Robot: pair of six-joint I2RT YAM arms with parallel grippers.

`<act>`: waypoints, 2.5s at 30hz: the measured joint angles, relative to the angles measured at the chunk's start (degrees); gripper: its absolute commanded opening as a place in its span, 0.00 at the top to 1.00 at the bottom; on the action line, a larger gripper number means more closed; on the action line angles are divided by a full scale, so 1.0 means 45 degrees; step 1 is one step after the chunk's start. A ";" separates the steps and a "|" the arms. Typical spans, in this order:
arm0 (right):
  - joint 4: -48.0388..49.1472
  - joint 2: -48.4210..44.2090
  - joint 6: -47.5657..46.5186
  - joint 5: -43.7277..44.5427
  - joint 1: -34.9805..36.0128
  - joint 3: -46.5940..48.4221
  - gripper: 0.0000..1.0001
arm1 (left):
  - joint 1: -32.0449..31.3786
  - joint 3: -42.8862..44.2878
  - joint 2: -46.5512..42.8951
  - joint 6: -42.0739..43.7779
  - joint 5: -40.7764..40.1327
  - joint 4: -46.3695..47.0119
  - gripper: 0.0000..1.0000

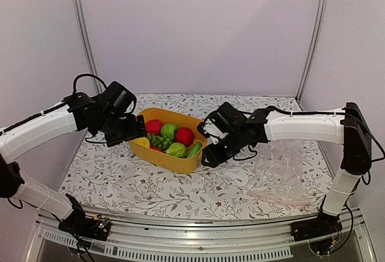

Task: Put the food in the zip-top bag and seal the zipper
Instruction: Move the bin to the center of the board.

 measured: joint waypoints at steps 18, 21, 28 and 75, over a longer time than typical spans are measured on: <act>-0.0287 -0.2166 0.0185 0.0238 -0.1457 -0.0869 0.37 | 0.1496 -0.2171 0.0908 -0.3303 0.1093 0.2288 0.39; -0.0296 -0.2302 0.0359 0.0223 -0.1506 -0.1496 0.36 | 0.1452 -0.1817 0.1851 -0.3706 0.1277 0.2710 0.47; -0.0330 -0.3094 0.0690 0.0223 -0.1987 -0.1928 0.35 | 0.1428 -0.0840 0.3245 -0.4041 0.1336 0.2220 0.78; -0.7140 -0.6193 0.2662 0.0971 0.0520 -0.4779 0.40 | 0.4915 0.2540 0.3565 0.8131 0.2220 0.2817 0.37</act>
